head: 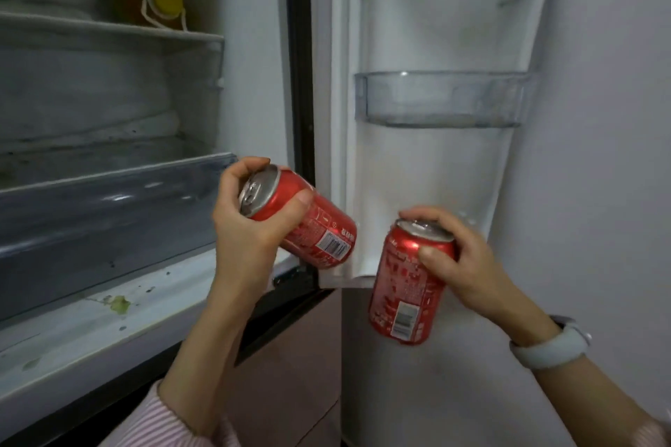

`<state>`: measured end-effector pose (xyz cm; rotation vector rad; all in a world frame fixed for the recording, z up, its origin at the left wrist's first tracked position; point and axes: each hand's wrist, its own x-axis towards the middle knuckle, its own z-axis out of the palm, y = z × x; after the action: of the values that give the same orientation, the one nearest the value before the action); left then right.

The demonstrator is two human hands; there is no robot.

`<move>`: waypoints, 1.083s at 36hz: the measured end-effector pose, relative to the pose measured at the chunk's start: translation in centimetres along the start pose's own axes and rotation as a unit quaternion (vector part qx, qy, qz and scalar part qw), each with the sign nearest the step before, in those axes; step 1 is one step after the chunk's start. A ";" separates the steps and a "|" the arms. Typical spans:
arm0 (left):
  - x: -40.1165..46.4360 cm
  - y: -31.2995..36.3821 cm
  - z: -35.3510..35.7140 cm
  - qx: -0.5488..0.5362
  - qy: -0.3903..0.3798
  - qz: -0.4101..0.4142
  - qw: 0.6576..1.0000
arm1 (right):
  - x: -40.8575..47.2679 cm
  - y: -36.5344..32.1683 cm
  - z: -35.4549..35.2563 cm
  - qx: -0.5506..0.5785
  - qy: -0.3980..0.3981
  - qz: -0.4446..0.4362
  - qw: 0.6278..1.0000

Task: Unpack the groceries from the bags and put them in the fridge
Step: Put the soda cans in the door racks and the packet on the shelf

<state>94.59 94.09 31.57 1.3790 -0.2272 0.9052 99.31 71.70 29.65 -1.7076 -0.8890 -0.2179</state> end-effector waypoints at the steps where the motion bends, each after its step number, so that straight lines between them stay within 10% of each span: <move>1: 1.0 1.1 0.6 -0.021 -0.001 0.015 1.000 | 0.8 -1.2 -1.0 -0.001 0.024 -0.028 0.999; 13: 11.4 11.2 8.9 -0.126 -0.024 0.151 0.980 | 10.6 -13.6 -10.0 -0.064 0.318 -0.301 0.897; 28: 15.9 6.8 16.1 0.252 -0.151 0.083 0.952 | 17.3 -8.1 -12.5 -0.336 0.147 -0.054 0.929; 39: 15.7 6.3 15.7 0.563 -0.226 0.231 0.760 | 15.7 -8.6 -12.7 -0.485 0.150 -0.163 0.846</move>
<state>106.30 85.98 49.65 2.7771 -0.4377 1.1559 108.39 67.95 49.27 -2.3137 -0.8772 -1.3169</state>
